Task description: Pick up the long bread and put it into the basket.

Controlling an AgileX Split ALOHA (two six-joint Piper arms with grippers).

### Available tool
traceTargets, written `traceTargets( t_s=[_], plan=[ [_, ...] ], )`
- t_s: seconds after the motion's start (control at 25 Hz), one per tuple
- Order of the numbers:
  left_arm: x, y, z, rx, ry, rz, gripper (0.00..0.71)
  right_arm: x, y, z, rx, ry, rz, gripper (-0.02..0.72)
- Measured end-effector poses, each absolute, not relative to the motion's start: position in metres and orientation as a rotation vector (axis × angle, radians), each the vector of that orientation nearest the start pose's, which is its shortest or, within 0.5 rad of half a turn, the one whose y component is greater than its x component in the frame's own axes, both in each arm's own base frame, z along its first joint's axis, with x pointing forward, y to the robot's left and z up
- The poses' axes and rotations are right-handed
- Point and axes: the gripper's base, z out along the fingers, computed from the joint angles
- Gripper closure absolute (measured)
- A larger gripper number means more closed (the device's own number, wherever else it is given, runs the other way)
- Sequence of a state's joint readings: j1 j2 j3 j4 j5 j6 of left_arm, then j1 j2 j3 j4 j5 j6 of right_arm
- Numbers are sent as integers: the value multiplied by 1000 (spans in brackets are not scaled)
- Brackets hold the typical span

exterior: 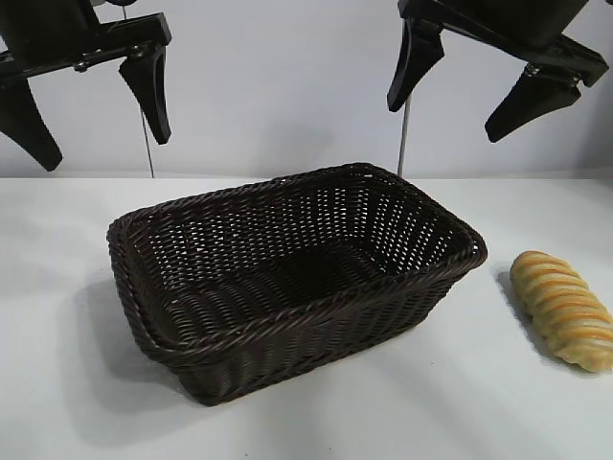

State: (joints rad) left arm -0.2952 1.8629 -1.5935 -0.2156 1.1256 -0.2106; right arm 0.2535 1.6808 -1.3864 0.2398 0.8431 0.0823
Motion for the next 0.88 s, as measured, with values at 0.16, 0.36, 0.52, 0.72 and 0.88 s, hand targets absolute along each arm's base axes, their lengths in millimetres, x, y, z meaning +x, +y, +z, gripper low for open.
traceTargets(
  t_s=[0.16,0.36,0.52,0.72,0.88],
  plan=[
    [374,-132,273,19,2874,-397,16,349,107,292,-78,2636,406,8],
    [372,-131,273,18,2904,-390,16,349,107,292,-77,2634,406,8],
    [366,-132,271,15,2956,-353,16,350,107,292,-77,2633,406,8],
    [352,-159,263,51,2985,-332,21,350,107,292,-77,2633,406,8],
    [340,-165,239,31,3026,-304,28,350,107,292,-78,2633,405,8]
  ],
)
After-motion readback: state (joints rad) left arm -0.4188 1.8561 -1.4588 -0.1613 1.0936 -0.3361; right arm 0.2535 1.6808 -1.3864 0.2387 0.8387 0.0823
